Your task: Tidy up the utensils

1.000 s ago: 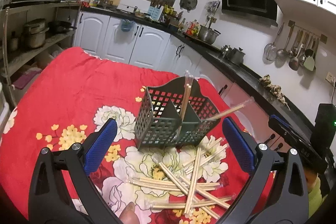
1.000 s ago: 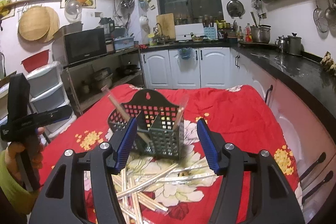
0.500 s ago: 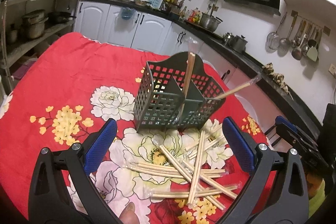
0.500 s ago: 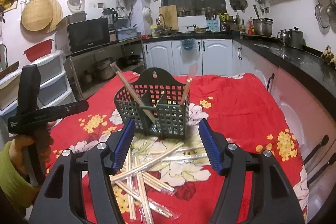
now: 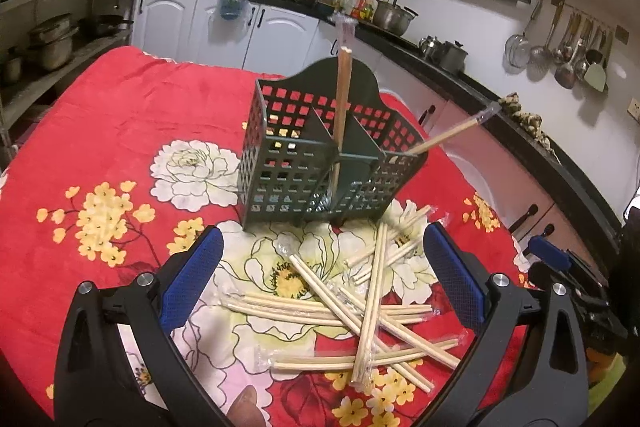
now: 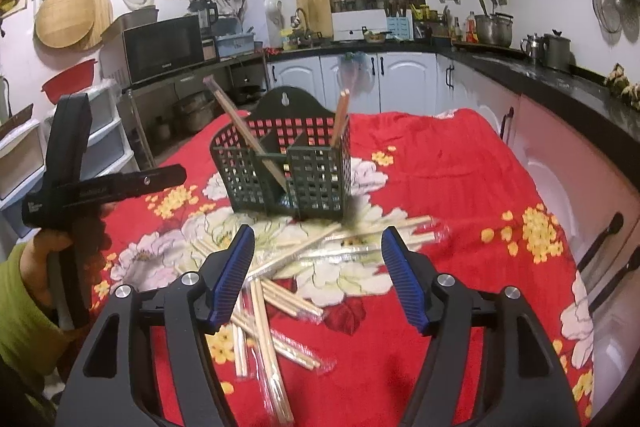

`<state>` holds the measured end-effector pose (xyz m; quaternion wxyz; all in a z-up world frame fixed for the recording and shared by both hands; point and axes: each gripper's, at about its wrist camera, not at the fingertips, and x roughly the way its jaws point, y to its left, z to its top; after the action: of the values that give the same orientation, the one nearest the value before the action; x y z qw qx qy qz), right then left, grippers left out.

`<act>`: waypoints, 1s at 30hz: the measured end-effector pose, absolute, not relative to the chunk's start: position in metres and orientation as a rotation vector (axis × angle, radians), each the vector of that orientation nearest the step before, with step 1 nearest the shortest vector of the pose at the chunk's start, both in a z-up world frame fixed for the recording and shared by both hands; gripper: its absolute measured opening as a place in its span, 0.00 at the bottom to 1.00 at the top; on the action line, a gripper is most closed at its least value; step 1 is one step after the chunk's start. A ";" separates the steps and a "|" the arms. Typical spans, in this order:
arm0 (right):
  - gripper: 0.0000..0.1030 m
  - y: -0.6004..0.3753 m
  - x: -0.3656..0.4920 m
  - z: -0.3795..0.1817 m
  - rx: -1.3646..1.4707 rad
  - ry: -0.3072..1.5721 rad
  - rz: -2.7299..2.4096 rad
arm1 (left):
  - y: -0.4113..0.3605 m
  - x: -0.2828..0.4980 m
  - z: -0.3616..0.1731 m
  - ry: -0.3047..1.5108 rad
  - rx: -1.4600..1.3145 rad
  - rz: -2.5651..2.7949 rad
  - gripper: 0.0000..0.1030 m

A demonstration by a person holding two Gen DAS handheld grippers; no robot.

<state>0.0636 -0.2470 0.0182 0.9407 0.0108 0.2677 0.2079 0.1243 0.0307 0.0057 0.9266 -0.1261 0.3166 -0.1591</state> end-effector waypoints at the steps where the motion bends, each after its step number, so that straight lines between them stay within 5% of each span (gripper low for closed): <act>1: 0.63 -0.247 0.062 0.016 0.020 0.551 0.424 | 0.029 0.125 0.004 0.656 -0.255 -0.325 0.90; 23: 0.63 -0.233 0.031 -0.034 -0.006 0.693 0.478 | 0.017 0.140 -0.028 0.773 -0.212 -0.349 0.89; 30: 0.63 -0.231 0.020 -0.050 -0.009 0.745 0.488 | 0.014 0.160 -0.042 0.853 -0.251 -0.374 0.71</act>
<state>0.0201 -0.2306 -0.0496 0.9024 -0.0046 0.3604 0.2362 0.1596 0.0141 -0.0423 0.8859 -0.1207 0.4102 -0.1797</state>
